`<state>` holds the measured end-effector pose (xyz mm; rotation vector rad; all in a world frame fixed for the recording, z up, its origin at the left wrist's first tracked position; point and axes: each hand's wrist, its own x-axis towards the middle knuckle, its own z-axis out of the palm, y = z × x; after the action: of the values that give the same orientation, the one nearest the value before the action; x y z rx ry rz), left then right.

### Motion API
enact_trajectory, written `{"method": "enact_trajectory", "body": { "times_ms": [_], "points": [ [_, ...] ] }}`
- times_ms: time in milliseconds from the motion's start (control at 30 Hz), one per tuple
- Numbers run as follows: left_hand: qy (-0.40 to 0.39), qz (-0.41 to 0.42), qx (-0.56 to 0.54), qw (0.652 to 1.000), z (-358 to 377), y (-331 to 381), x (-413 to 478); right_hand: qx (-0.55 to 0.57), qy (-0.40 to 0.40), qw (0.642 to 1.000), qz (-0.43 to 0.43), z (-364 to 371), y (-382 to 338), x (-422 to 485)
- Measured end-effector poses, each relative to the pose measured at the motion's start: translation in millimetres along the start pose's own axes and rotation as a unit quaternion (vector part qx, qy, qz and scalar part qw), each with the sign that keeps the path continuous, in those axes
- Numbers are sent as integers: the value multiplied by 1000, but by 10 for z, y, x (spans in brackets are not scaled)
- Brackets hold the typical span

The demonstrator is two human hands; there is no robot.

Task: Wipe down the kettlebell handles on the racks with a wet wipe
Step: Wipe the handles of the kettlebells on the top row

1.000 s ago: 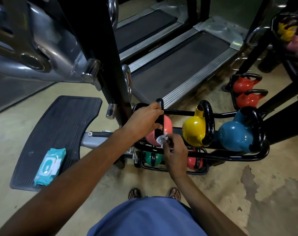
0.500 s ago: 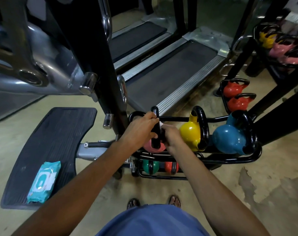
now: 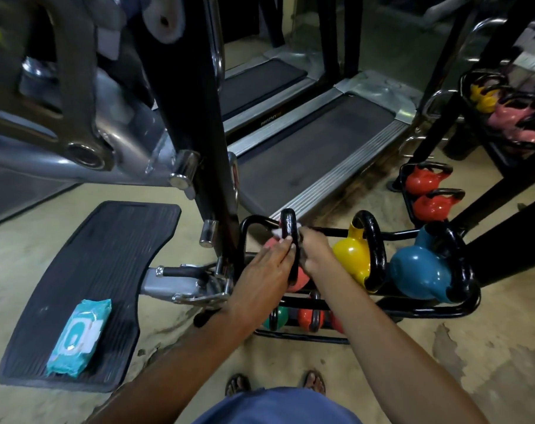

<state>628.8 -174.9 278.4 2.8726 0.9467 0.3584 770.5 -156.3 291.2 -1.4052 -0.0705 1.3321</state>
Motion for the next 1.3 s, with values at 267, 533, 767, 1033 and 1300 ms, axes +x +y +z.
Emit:
{"method": "enact_trajectory", "body": {
  "times_ms": [267,533,767,1033,1300],
  "points": [
    [-12,0,-12,1000,-59,-7,1,-121,102,973,-168,-19,62,299],
    [-21,13,-13,1000,-121,-4,10,-702,149,631,-294,346,-356,380],
    [-24,47,-19,998,-128,-66,30,-881,-46,390,-265,575,-662,273],
    [-45,46,4,998,-110,-87,35,-701,125,641,-288,337,-420,176],
    [-28,25,-48,998,-89,-72,-43,-352,114,907,-201,-298,366,-202]
  ]
}}
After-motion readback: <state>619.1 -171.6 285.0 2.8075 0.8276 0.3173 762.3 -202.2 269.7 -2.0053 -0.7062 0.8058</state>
